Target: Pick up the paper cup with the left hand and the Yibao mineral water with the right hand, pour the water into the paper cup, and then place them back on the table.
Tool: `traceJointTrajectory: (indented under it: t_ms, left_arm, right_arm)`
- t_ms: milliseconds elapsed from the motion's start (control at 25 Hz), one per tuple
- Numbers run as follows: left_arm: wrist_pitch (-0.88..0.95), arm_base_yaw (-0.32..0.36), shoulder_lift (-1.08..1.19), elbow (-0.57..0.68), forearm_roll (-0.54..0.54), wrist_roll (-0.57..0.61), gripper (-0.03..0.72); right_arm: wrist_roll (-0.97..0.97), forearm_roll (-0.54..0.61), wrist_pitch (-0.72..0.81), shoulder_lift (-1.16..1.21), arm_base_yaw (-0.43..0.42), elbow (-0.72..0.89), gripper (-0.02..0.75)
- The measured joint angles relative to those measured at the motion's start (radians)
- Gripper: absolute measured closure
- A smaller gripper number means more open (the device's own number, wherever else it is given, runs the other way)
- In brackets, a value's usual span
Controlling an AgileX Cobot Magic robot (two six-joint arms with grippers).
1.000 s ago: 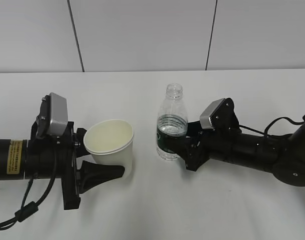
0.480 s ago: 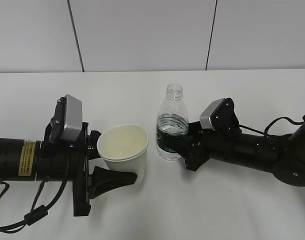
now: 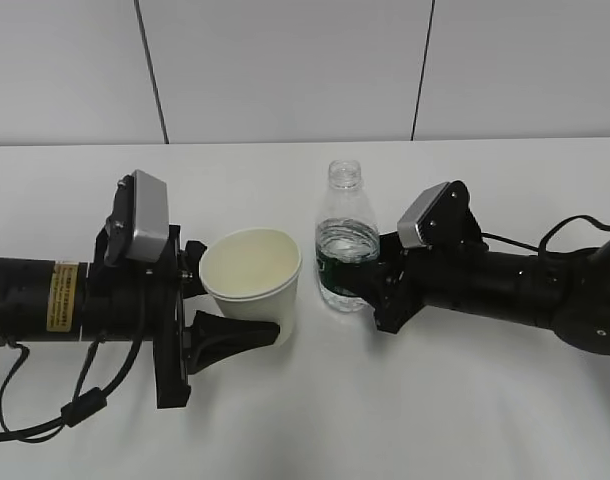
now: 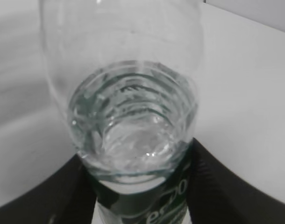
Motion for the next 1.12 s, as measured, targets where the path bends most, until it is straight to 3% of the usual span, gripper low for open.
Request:
traceJointTrajectory:
  t_ms: [520, 1120]
  left_arm:
    - [0.056, -0.081, 0.000, -0.038, -0.002, 0.000, 0.257]
    - [0.040, -0.081, 0.135, -0.040, -0.168, 0.050, 0.257]
  right_arm:
    - [0.007, -0.069, 0.095, -0.109, 0.000, 0.000, 0.356]
    - [0.007, -0.093, 0.179, -0.174, 0.000, 0.002, 0.356]
